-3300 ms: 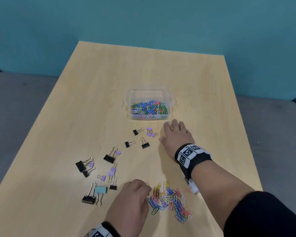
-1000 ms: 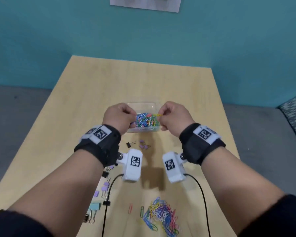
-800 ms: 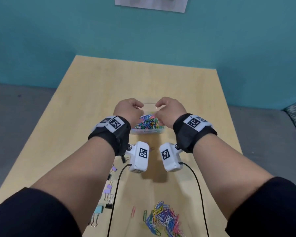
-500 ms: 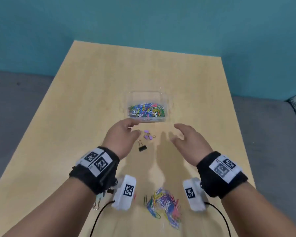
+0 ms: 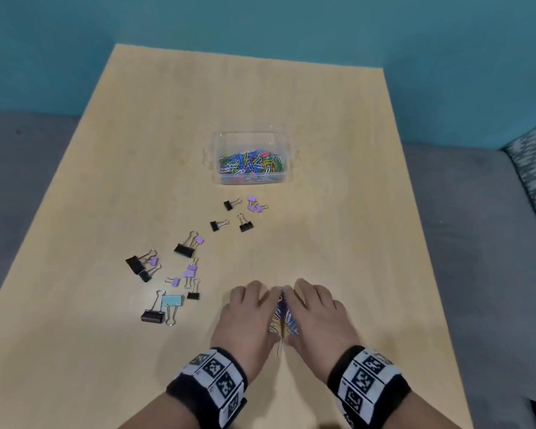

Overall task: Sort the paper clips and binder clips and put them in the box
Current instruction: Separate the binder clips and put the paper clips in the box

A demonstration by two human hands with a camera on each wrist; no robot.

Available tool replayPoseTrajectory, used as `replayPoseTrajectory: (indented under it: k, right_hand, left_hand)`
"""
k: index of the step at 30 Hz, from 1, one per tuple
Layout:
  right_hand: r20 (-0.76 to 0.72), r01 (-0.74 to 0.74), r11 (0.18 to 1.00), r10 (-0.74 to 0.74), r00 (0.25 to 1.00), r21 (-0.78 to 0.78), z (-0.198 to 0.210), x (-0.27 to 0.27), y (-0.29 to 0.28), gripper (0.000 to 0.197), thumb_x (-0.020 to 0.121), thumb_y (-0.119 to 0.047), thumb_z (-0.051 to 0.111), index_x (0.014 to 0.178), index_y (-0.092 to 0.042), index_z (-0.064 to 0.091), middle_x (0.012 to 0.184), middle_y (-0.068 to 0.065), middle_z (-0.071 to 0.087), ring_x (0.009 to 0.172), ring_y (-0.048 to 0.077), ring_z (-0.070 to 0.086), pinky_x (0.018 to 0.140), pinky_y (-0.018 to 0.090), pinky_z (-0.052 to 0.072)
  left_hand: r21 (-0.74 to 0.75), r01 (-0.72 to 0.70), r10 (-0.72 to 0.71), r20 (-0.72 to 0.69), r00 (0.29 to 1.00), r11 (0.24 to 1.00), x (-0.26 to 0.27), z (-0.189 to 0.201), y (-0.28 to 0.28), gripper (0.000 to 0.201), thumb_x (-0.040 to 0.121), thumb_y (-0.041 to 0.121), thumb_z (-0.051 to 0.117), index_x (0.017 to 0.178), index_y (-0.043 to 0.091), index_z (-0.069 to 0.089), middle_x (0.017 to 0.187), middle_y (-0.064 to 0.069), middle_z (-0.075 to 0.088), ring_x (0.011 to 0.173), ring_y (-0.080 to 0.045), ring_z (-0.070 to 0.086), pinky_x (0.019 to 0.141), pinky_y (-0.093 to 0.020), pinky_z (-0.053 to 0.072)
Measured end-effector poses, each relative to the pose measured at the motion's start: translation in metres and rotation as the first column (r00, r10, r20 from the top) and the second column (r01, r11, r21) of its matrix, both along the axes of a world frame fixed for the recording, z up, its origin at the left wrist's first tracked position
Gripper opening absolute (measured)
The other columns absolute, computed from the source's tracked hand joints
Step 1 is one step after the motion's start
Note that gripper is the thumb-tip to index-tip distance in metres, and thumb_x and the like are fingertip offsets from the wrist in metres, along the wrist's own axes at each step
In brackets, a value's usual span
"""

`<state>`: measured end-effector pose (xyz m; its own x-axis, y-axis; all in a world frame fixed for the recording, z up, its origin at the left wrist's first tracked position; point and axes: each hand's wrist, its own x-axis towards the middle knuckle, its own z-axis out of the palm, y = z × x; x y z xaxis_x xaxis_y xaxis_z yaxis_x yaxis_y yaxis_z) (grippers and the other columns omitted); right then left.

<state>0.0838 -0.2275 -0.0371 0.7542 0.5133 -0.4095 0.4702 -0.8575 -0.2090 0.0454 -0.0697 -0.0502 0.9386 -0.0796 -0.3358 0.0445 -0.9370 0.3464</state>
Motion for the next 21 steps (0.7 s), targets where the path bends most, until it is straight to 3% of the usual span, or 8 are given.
replayPoseTrajectory:
  k: [3, 5, 8, 13, 17, 21]
  right_hand:
    - [0.034, 0.046, 0.999, -0.047, 0.998, 0.016, 0.0, 0.001, 0.004, 0.056, 0.083, -0.027, 0.062, 0.135, -0.021, 0.04, 0.132, 0.004, 0.043, 0.114, 0.028, 0.042, 0.086, 0.038, 0.046]
    - [0.045, 0.063, 0.997, -0.065, 0.997, 0.047, -0.003, 0.002, 0.005, 0.045, 0.079, -0.014, 0.06, 0.122, -0.02, 0.049, 0.119, 0.004, 0.05, 0.101, 0.025, 0.045, 0.078, 0.033, 0.047]
    - [0.013, 0.064, 0.995, -0.066, 0.998, 0.08, -0.003, 0.005, 0.005, 0.04, 0.078, -0.003, 0.053, 0.115, -0.018, 0.051, 0.116, 0.005, 0.047, 0.099, 0.024, 0.039, 0.08, 0.027, 0.041]
    - [-0.013, 0.113, 0.992, -0.113, 0.994, 0.057, 0.001, 0.014, 0.003, 0.037, 0.076, 0.002, 0.048, 0.108, -0.016, 0.047, 0.114, 0.005, 0.043, 0.095, 0.023, 0.035, 0.073, 0.028, 0.033]
    - [-0.012, 0.151, 0.987, -0.15, 0.989, 0.055, -0.002, 0.019, 0.0, 0.029, 0.08, 0.003, 0.049, 0.1, -0.018, 0.046, 0.107, 0.004, 0.045, 0.083, 0.02, 0.03, 0.069, 0.028, 0.029]
    - [-0.053, 0.244, 0.967, -0.24, 0.969, 0.074, 0.002, 0.024, -0.001, 0.02, 0.086, -0.002, 0.048, 0.094, -0.02, 0.045, 0.093, -0.002, 0.038, 0.08, 0.02, 0.034, 0.065, 0.028, 0.024]
  left_hand:
    - [-0.004, 0.024, -0.024, 0.033, 0.999, 1.0, 0.007, -0.003, -0.006, 0.06, 0.079, 0.026, 0.059, 0.135, 0.03, 0.037, 0.125, 0.0, 0.041, 0.107, -0.023, 0.036, 0.085, -0.035, 0.047]
    - [-0.023, 0.007, -0.006, 0.043, 0.999, 1.0, 0.011, -0.004, -0.009, 0.044, 0.081, 0.017, 0.054, 0.121, 0.03, 0.045, 0.116, 0.001, 0.041, 0.101, -0.021, 0.037, 0.082, -0.034, 0.046]
    - [-0.023, -0.02, 0.021, 0.064, 0.998, 1.0, 0.016, -0.008, -0.009, 0.027, 0.083, 0.009, 0.05, 0.103, 0.026, 0.052, 0.107, 0.001, 0.043, 0.09, -0.018, 0.034, 0.074, -0.032, 0.044]
    - [-0.038, -0.059, 0.061, 0.051, 0.997, 0.998, 0.021, -0.01, -0.003, 0.023, 0.082, 0.006, 0.052, 0.101, 0.019, 0.057, 0.105, -0.002, 0.048, 0.081, -0.017, 0.029, 0.068, -0.028, 0.028]
    - [-0.084, -0.151, 0.151, -0.016, 0.988, 0.985, 0.025, -0.005, 0.003, 0.02, 0.082, 0.005, 0.051, 0.097, 0.016, 0.058, 0.095, -0.002, 0.048, 0.081, -0.023, 0.047, 0.063, -0.033, 0.037]
    - [-0.183, -0.26, 0.254, -0.056, 0.965, 0.948, 0.027, -0.001, 0.007, 0.017, 0.086, 0.008, 0.05, 0.092, 0.017, 0.063, 0.092, 0.0, 0.051, 0.077, -0.022, 0.053, 0.062, -0.028, 0.037]
